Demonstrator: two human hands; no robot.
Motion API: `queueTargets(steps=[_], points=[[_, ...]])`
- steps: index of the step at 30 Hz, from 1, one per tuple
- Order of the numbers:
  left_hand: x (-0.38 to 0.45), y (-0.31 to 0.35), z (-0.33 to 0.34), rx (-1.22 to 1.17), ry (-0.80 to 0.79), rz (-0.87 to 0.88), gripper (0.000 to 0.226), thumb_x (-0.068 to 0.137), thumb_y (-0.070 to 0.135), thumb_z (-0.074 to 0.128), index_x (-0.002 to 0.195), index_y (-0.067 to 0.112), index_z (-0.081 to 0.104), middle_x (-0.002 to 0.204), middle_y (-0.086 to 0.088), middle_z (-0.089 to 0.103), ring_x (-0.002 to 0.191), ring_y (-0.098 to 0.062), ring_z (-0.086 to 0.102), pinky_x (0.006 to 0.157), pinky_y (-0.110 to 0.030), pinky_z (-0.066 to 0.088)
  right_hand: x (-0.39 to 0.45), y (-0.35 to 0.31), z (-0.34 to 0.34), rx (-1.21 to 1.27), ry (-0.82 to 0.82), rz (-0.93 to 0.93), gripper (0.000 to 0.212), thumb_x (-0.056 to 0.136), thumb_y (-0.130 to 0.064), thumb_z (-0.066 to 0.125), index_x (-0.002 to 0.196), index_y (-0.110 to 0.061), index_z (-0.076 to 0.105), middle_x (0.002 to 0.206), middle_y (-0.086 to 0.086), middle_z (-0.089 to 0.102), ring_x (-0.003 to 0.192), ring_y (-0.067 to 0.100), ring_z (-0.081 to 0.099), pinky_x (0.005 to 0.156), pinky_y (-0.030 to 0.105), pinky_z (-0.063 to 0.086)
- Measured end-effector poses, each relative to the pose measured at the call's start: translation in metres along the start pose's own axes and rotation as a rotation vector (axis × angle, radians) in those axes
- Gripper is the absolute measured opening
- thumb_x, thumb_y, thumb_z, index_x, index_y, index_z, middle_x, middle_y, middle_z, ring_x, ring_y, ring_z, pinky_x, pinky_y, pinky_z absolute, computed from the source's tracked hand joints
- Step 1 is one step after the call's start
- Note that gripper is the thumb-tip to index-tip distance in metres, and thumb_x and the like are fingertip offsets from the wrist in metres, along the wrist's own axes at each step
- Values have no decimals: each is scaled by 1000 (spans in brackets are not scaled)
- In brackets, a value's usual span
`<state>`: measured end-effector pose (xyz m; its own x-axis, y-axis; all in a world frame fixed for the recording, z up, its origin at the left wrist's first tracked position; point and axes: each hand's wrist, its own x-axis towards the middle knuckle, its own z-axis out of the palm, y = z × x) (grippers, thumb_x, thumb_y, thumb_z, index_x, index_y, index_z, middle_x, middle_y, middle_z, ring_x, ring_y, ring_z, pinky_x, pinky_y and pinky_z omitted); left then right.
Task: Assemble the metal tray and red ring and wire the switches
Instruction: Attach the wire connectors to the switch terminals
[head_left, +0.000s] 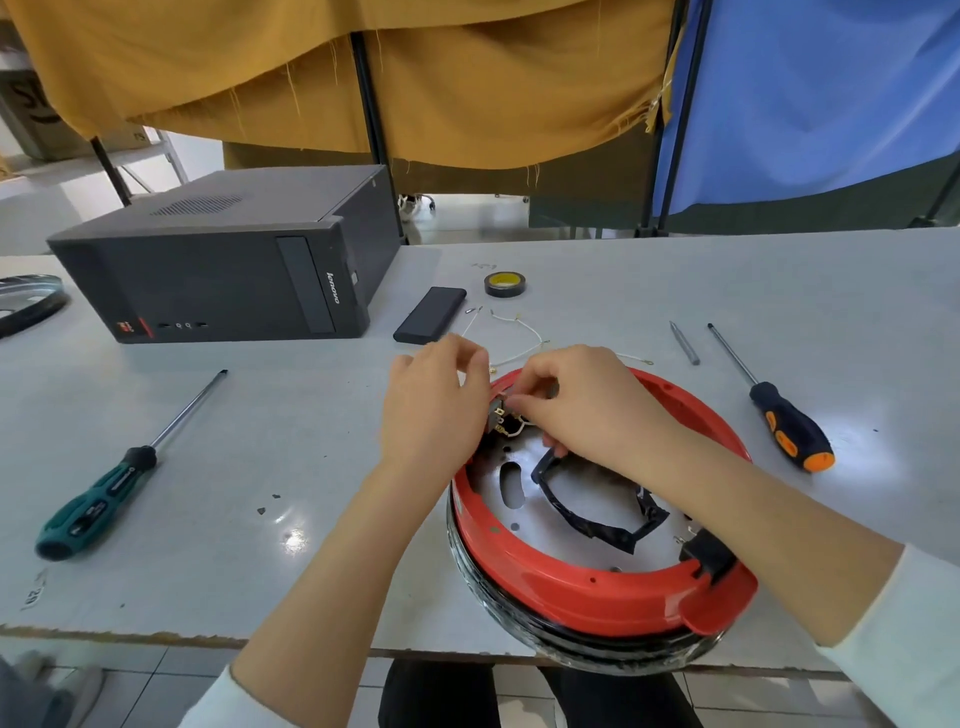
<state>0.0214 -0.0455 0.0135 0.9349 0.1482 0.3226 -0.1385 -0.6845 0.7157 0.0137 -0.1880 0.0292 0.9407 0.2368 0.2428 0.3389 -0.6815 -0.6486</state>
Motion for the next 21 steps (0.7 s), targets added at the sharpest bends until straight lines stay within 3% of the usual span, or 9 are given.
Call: queueTargets(steps=[2, 4, 7, 10, 17, 21], points=[[2, -7, 9, -71, -131, -61, 24, 100, 27, 42, 111, 20, 63, 107, 6, 63, 101, -20, 55, 84, -31, 43, 3, 3, 3, -158, -78, 25, 12, 88, -23, 61, 82, -20, 70, 63, -9, 62, 44, 2, 52, 57, 25, 48], [2, -12, 15, -175, -229, -157, 26, 101, 27, 39, 107, 17, 63, 94, 5, 62, 88, -16, 54, 67, -25, 39, 6, 5, 5, -204, -116, 57, 14, 90, -25, 59, 82, -21, 71, 65, -7, 63, 48, 5, 52, 62, 30, 51], [4, -17, 18, -191, -240, -165, 29, 101, 28, 38, 96, 15, 63, 72, 6, 56, 69, -11, 50, 58, -24, 35, 12, 9, 6, -215, -156, 107, 17, 90, -25, 58, 79, -20, 70, 69, 1, 68, 49, 10, 54, 64, 36, 56], [5, -19, 19, -235, -218, -157, 30, 101, 28, 39, 95, 11, 63, 75, 2, 59, 73, -16, 52, 61, -26, 38, 15, 13, 10, -197, -213, 147, 17, 89, -28, 57, 77, -22, 69, 69, 0, 70, 53, 14, 57, 65, 39, 57], [3, -21, 22, -288, -188, -170, 30, 102, 29, 40, 98, 12, 66, 89, -5, 67, 84, -21, 58, 73, -28, 42, 17, 18, 17, -118, -220, 216, 20, 85, -26, 60, 65, -29, 65, 64, -7, 65, 56, 8, 53, 61, 31, 52], [3, -21, 23, -290, -176, -174, 30, 102, 29, 40, 99, 13, 66, 87, -4, 66, 82, -20, 57, 70, -25, 41, 18, 19, 18, -64, -222, 254, 16, 83, -25, 62, 69, -24, 69, 66, -1, 68, 41, 2, 49, 57, 29, 48]])
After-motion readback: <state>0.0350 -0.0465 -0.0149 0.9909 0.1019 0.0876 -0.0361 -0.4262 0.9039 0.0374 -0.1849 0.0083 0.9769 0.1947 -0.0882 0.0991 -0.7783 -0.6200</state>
